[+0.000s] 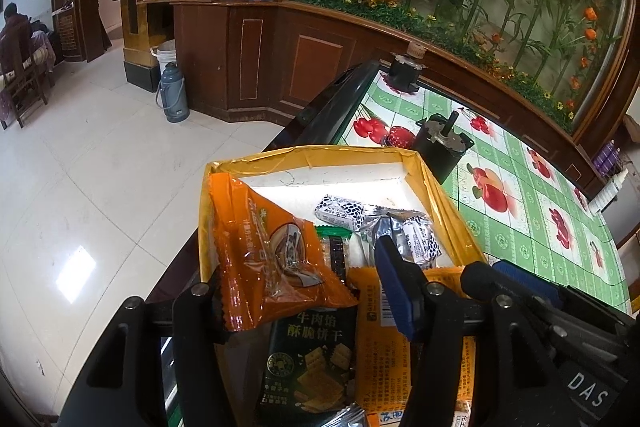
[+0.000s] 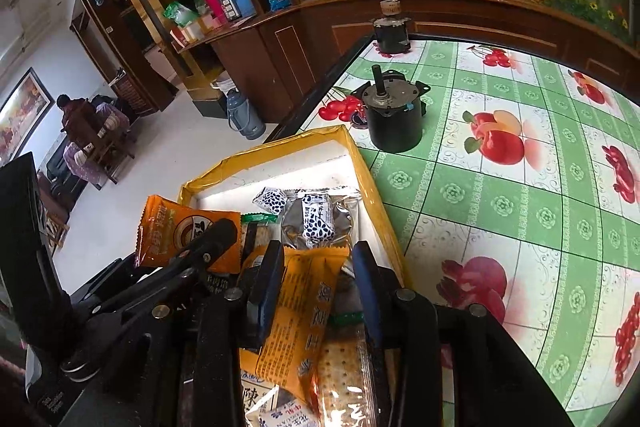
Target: Organize snacks
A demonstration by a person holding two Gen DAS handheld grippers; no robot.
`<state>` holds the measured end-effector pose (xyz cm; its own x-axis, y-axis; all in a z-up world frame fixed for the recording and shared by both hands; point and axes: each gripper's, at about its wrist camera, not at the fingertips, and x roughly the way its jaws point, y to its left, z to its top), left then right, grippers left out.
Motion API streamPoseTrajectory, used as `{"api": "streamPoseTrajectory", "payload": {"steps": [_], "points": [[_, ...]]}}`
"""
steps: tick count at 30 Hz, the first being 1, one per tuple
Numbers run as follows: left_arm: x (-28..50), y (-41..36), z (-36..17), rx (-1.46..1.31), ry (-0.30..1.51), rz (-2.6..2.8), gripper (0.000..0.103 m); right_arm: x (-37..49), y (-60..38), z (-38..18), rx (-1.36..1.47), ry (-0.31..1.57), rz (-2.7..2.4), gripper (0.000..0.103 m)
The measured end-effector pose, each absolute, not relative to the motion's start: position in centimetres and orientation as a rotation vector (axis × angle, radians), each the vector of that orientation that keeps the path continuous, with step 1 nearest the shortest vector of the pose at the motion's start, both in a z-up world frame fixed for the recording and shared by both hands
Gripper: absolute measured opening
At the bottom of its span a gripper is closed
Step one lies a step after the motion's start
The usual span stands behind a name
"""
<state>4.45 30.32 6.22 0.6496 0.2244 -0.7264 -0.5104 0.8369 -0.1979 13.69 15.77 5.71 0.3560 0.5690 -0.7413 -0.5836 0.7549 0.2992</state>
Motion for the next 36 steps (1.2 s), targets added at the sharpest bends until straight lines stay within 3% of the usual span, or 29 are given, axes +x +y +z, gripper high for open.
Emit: {"api": "streamPoseTrajectory", "payload": {"steps": [36], "points": [[-1.3,25.2,7.3,-0.330,0.734,0.410,0.066,8.1,9.9,6.4,0.015,0.950,0.775,0.041]]}}
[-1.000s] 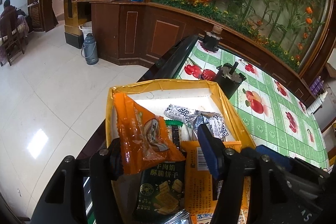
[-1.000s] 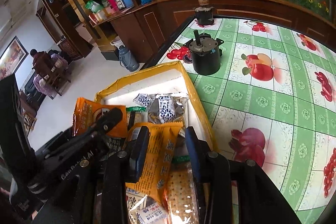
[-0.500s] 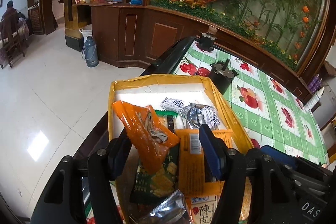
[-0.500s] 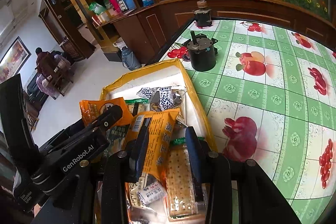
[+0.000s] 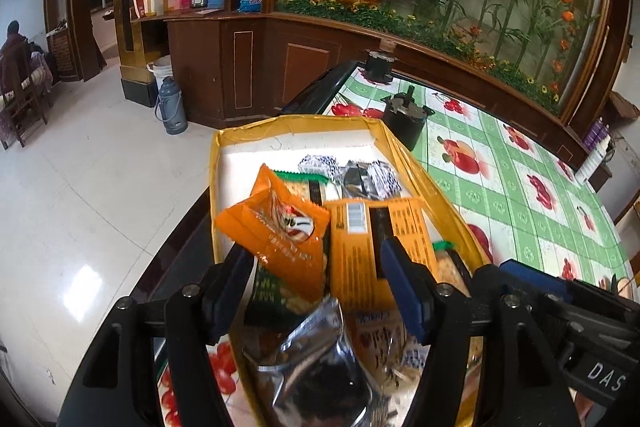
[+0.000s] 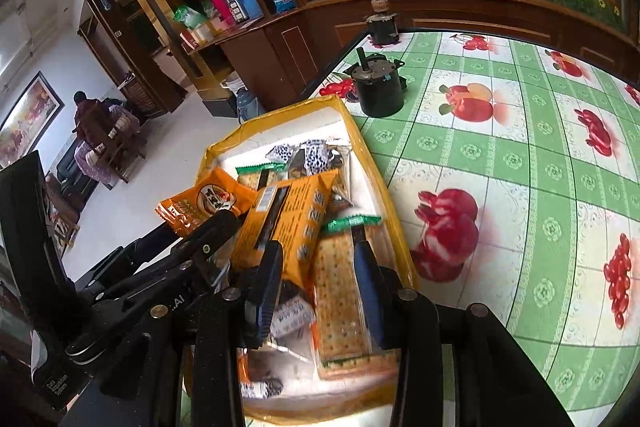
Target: Organize snacks
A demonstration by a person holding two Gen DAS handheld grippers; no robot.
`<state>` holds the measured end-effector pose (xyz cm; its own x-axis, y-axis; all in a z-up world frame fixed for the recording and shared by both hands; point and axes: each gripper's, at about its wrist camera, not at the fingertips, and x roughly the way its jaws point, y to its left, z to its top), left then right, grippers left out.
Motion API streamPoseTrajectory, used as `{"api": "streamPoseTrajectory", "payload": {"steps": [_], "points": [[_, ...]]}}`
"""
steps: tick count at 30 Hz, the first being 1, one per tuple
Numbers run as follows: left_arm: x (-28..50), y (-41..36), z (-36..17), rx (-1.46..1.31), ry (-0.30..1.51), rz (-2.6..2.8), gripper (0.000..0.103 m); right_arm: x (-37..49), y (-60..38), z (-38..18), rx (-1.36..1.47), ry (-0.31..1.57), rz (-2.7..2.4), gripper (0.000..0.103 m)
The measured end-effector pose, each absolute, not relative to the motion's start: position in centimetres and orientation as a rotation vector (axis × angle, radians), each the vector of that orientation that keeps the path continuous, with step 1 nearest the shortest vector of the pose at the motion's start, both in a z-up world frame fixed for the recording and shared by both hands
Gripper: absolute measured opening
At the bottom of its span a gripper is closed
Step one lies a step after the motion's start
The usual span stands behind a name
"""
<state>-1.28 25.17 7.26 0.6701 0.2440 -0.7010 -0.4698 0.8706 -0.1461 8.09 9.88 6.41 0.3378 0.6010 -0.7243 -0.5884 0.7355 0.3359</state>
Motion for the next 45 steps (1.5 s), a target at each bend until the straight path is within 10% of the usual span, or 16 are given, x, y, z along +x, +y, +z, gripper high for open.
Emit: {"api": "streamPoseTrajectory", "payload": {"steps": [45], "points": [[-11.1,16.5,4.9,-0.098,0.728,0.386,0.078,-2.3,2.1,4.4,-0.023,0.872,0.800,0.057]]}}
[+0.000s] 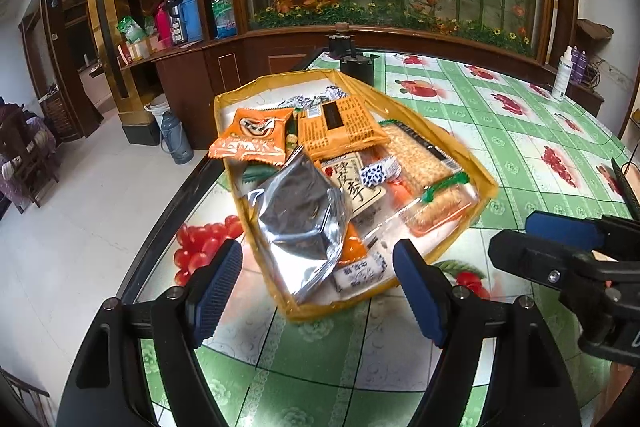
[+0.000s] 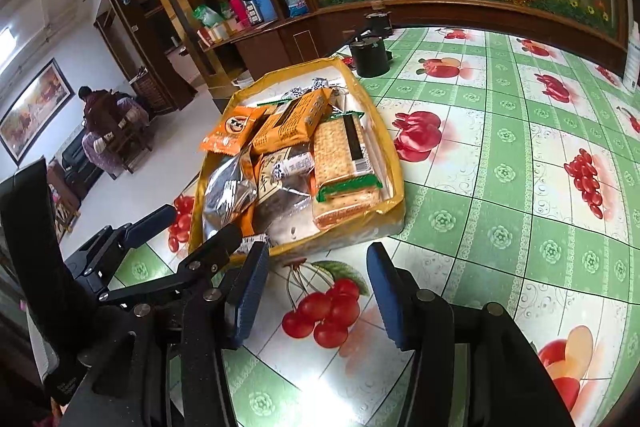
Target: Organize snacks
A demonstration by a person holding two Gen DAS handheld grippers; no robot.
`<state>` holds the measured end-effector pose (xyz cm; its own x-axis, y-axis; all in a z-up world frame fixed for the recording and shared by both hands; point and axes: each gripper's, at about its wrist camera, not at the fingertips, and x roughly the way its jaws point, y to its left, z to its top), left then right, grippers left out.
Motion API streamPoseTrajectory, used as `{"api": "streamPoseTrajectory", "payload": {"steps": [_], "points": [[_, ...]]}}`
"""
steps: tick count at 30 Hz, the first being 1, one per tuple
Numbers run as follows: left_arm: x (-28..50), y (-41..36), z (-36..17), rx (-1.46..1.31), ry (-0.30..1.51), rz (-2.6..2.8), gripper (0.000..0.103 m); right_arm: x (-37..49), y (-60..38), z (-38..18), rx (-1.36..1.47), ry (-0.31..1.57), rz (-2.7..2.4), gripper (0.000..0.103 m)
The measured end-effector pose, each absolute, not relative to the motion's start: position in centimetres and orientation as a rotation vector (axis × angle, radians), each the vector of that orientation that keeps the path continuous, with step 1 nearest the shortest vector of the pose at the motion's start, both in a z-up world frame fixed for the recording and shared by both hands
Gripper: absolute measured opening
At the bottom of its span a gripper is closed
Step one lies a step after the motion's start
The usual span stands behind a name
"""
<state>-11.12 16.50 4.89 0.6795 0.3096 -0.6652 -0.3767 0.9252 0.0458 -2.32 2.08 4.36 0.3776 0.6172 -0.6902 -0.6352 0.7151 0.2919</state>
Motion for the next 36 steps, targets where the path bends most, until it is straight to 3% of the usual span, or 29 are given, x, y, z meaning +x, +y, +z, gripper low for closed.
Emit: {"api": "streamPoseTrajectory", "payload": {"steps": [4,10,14,20,24,36], "points": [[-11.7,16.5,4.4,-0.105,0.724,0.395,0.084,-3.1,2.1,4.0,-0.044,0.848,0.795,0.068],[-11.9,16.5,4.0,-0.104,0.729,0.400,0.085,-3.6,2.2,3.1,-0.073,0.844,0.794,0.070],[-12.0,16.7,3.7,-0.109,0.731,0.404,0.086,-3.6,2.0,2.9,-0.068,0.834,0.785,0.077],[-12.6,16.5,4.1,-0.101,0.701,0.424,0.095,-3.5,1.5,2.6,-0.059,0.813,0.769,0.086],[-12.7,16.5,4.4,-0.081,0.690,0.465,0.103,-3.6,1.3,2.6,-0.061,0.792,0.768,0.088],[-12.9,16.9,4.4,-0.092,0.692,0.465,0.103,-4.8,1.5,3.1,-0.113,0.703,0.739,0.090]]}}
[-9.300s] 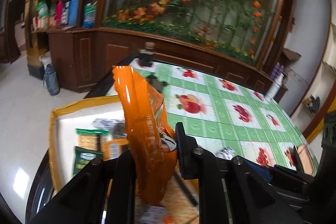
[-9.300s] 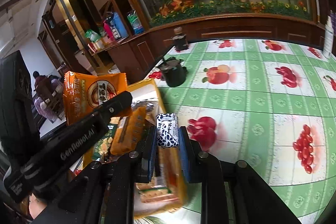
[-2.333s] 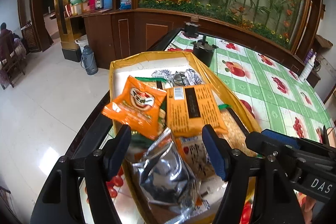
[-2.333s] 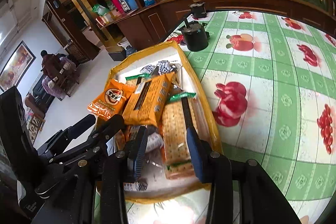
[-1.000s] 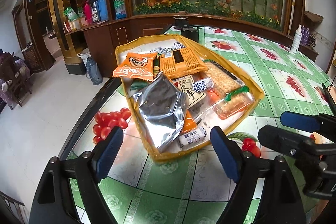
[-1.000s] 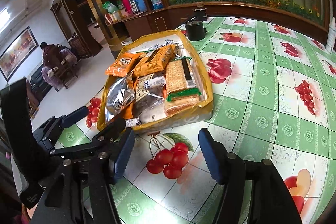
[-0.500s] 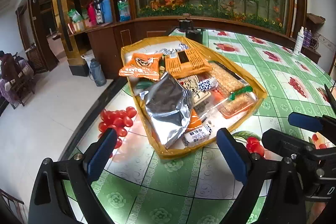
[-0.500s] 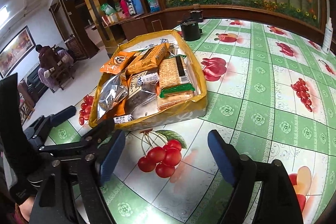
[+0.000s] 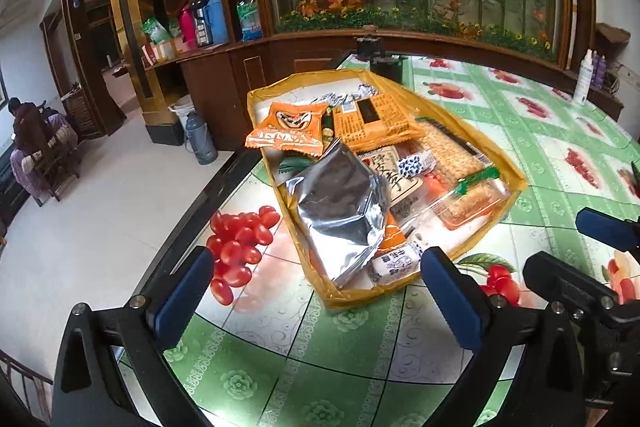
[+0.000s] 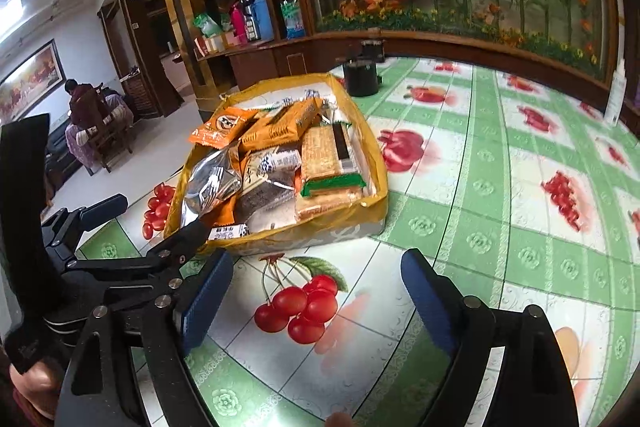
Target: Organize snacks
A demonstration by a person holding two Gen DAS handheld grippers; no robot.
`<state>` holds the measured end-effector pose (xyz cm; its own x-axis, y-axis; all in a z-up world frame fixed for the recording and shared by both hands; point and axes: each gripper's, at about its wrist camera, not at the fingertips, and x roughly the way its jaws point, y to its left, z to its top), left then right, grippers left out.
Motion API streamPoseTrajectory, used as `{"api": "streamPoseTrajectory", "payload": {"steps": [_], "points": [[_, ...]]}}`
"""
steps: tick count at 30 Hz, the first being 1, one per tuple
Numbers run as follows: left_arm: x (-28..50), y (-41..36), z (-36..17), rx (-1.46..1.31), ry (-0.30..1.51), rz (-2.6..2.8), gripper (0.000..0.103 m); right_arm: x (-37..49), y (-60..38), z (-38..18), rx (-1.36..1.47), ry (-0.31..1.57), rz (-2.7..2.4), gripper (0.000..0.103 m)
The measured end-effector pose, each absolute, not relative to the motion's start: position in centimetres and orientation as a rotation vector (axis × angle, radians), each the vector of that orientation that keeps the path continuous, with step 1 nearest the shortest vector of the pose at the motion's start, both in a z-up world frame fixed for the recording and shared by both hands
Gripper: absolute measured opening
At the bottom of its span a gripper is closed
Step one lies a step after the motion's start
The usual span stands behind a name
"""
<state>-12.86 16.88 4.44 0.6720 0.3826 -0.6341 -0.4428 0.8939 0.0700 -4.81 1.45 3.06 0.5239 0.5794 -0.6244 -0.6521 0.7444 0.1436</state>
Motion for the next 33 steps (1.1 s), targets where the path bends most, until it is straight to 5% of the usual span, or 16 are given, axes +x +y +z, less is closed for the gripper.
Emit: {"api": "streamPoseTrajectory", "payload": {"steps": [7,33], "points": [[-14.5,18.2,5.5,-0.193,0.592,0.365,0.103,-5.0,1.1,3.5,-0.101,0.655,0.741,0.102],[-14.9,16.3,7.0,0.019,0.578,0.571,0.103,-5.4,0.8,3.5,-0.093,0.597,0.758,0.102]]}}
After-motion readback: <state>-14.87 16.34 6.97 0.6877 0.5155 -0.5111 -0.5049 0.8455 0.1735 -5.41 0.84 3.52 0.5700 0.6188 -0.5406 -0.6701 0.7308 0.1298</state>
